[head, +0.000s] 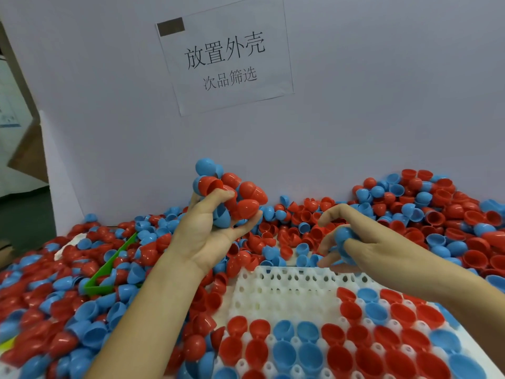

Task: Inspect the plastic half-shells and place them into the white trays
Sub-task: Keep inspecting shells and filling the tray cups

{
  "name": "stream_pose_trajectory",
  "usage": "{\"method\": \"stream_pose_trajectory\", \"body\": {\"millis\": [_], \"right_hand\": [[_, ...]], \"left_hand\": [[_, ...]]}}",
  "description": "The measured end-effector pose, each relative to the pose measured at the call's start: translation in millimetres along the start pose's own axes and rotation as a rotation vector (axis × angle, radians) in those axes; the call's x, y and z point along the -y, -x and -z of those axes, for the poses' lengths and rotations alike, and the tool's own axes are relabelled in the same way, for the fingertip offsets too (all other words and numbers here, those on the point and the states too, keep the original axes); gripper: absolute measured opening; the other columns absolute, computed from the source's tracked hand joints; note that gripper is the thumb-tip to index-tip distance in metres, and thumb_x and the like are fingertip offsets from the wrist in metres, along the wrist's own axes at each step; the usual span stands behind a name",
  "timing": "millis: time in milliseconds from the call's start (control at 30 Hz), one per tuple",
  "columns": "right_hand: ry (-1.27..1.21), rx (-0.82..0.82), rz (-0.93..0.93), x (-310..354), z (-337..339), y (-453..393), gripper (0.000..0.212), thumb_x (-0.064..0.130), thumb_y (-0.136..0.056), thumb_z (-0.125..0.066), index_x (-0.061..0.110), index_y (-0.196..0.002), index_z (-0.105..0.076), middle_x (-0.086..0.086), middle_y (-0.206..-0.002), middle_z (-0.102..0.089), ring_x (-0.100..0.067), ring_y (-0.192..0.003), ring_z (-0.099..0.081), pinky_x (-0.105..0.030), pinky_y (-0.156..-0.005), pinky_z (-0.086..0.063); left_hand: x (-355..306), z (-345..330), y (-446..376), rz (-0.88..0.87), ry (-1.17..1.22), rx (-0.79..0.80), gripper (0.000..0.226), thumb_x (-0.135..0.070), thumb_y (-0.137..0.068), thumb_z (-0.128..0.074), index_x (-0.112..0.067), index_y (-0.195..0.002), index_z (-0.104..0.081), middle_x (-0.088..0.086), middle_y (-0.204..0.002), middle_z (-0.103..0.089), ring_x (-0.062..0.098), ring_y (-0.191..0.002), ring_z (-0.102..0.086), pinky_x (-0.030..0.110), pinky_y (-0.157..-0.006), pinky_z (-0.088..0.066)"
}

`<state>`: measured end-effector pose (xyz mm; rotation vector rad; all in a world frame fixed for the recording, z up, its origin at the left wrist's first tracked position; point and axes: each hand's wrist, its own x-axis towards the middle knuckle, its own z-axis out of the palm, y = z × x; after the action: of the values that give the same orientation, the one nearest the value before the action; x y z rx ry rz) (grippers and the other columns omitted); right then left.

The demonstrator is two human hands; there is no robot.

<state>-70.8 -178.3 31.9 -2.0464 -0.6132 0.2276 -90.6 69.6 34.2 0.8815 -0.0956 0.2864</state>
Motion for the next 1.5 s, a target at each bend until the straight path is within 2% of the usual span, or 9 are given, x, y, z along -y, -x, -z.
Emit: {"method": "stream_pose_trajectory", "body": {"millis": [133, 267, 467, 667, 800, 1000, 1233, 1433, 1500], "right_hand": [[-0.074, 0.004, 0.048, 0, 1, 2, 0.047, -0.013, -0.094, -0.038, 0.027, -0.112, -0.055, 0.0, -0.095, -0.071, -0.01, -0.095, -0.072, -0.033, -0.085, -0.061], [-0.105, -0.039, 0.035, 0, 2, 1, 0.034, -0.004, -0.089, -0.065, 0.024, -0.108, -0.06, -0.003, -0.095, -0.071, -0.018, -0.091, -0.074, -0.04, -0.079, -0.062], [-0.036, -0.207, 0.043, -4, 2, -3, 0.023, 0.017, -0.081, -0.08, 0.026, -0.095, -0.065, 0.008, -0.081, -0.076, -0.006, -0.075, -0.073, -0.015, -0.063, -0.053], [-0.033, -0.147, -0.096, -13, -1, -8, 0.042, 0.021, -0.078, -0.083, 0.021, -0.102, -0.049, 0.002, -0.075, -0.077, -0.016, -0.066, -0.075, -0.03, -0.066, -0.061], [0.033, -0.122, -0.078, -15, -4, -9, 0.035, 0.016, -0.078, -0.082, 0.012, -0.09, -0.05, 0.002, -0.074, -0.076, -0.015, -0.061, -0.073, -0.018, -0.054, -0.055], [0.045, -0.176, -0.018, -14, -2, -9, 0.011, 0.014, -0.078, -0.081, 0.019, -0.083, -0.072, 0.007, -0.074, -0.075, -0.014, -0.062, -0.073, -0.02, -0.055, -0.058], [0.163, -0.124, -0.003, -19, -5, -11, 0.015, 0.019, -0.08, -0.08, 0.024, -0.093, -0.073, 0.007, -0.085, -0.073, -0.008, -0.063, -0.072, -0.017, -0.057, -0.056], [0.409, -0.048, 0.005, -21, -7, -11, 0.011, 0.033, -0.08, -0.081, 0.035, -0.085, -0.072, 0.015, -0.084, -0.071, 0.01, -0.078, -0.063, -0.012, -0.065, -0.05], [0.479, 0.002, -0.002, -22, -12, -11, 0.011, 0.033, -0.08, -0.081, 0.034, -0.08, -0.071, 0.013, -0.079, -0.071, 0.007, -0.076, -0.064, -0.011, -0.061, -0.049]], "left_hand": [[1, 1, -1, 0.001, 0.009, 0.012, 0.033, -0.003, -0.068, -0.072, -0.019, -0.095, -0.063, 0.007, -0.086, -0.077, 0.032, -0.087, -0.075, 0.05, -0.069, -0.06], [2, 1, -2, -0.004, 0.005, 0.009, 0.031, -0.003, -0.067, -0.072, -0.02, -0.092, -0.064, 0.006, -0.089, -0.076, 0.03, -0.087, -0.075, 0.05, -0.068, -0.06], [2, -1, -1, -0.006, 0.003, 0.011, 0.028, -0.004, -0.069, -0.071, -0.02, -0.091, -0.065, 0.007, -0.094, -0.072, 0.027, -0.08, -0.076, 0.046, -0.066, -0.06], [2, -3, 0, 0.008, -0.013, 0.012, 0.028, -0.005, -0.07, -0.07, -0.02, -0.092, -0.065, 0.006, -0.097, -0.072, 0.028, -0.087, -0.075, 0.046, -0.069, -0.06], [3, -6, 1, 0.025, -0.023, 0.0, 0.032, -0.005, -0.069, -0.07, -0.02, -0.097, -0.063, 0.008, -0.11, -0.067, 0.033, -0.1, -0.07, 0.046, -0.07, -0.06], [2, -7, 2, 0.034, -0.012, -0.002, 0.038, -0.006, -0.069, -0.069, -0.021, -0.103, -0.064, 0.01, -0.113, -0.067, 0.03, -0.095, -0.072, 0.047, -0.071, -0.061], [4, -7, 2, 0.041, -0.024, -0.005, 0.036, -0.006, -0.068, -0.07, -0.021, -0.1, -0.063, 0.009, -0.112, -0.066, 0.03, -0.097, -0.07, 0.046, -0.07, -0.06], [5, -8, 2, 0.048, -0.016, -0.001, 0.035, -0.006, -0.068, -0.071, -0.021, -0.099, -0.066, 0.01, -0.108, -0.069, 0.028, -0.084, -0.076, 0.046, -0.066, -0.06], [5, -7, 2, 0.051, -0.014, 0.002, 0.036, -0.005, -0.068, -0.071, -0.021, -0.1, -0.066, 0.01, -0.111, -0.068, 0.028, -0.085, -0.076, 0.047, -0.067, -0.06]]}}
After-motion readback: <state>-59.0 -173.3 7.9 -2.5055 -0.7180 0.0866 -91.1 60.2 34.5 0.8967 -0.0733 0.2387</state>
